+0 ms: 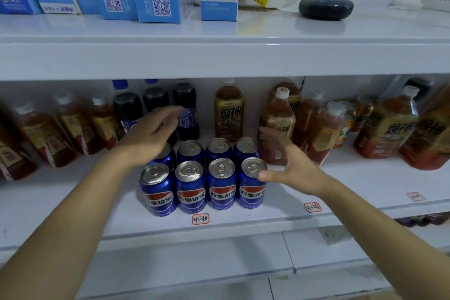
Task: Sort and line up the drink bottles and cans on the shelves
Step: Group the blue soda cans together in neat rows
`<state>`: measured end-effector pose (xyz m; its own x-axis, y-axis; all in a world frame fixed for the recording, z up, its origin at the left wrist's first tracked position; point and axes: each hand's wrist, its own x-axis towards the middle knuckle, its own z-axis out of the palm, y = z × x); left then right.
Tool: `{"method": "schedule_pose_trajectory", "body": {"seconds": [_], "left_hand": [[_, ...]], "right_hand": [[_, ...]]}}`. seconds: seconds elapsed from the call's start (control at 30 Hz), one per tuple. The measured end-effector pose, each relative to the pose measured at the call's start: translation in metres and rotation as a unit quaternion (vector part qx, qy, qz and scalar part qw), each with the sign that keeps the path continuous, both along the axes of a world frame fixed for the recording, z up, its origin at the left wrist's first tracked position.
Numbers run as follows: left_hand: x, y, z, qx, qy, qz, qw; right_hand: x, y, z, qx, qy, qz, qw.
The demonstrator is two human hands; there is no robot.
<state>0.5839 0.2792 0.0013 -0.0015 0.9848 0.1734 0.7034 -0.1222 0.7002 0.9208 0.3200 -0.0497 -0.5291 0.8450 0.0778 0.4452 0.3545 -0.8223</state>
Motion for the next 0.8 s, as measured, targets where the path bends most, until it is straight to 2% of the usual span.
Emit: {"method": "schedule_pose_trajectory", "body": {"seconds": [0.1,0.2,0.3,0.43,0.53,0.7,0.8], "left_hand": [[-0.032,-0.05,-0.034,0.032,-0.154,0.038,0.987],[-0.044,-0.087,-0.094,-0.03,-0.163,0.033,0.986],[-0.034,-0.1,-0.127,-0.09,-0.187,0.069,0.976],[-0.023,-0.093,-0.131,-0.092,-0.175,0.103,0.975],[-0.015,-0.091,-0.134,-0.081,-0.127,0.102,0.983],[-0.016,-0.089,-0.144,-0.07,-0.061,0.109,0.99],[-0.017,-0.086,-0.148,-0.066,-0.052,0.109,0.99]], "right_hand": [[0.01,-0.007,-0.034,-0.072,-0.004,0.031,0.997],[0.006,-0.008,-0.057,-0.104,-0.001,0.033,0.994],[-0.003,-0.007,-0.07,-0.105,0.011,0.004,0.994],[-0.01,-0.008,-0.079,-0.075,0.031,-0.004,0.997],[-0.012,-0.008,-0.08,-0.062,0.029,0.003,0.998],[-0.013,-0.006,-0.073,-0.077,0.016,0.016,0.997],[-0.013,-0.003,-0.071,-0.083,0.003,0.024,0.996]]}}
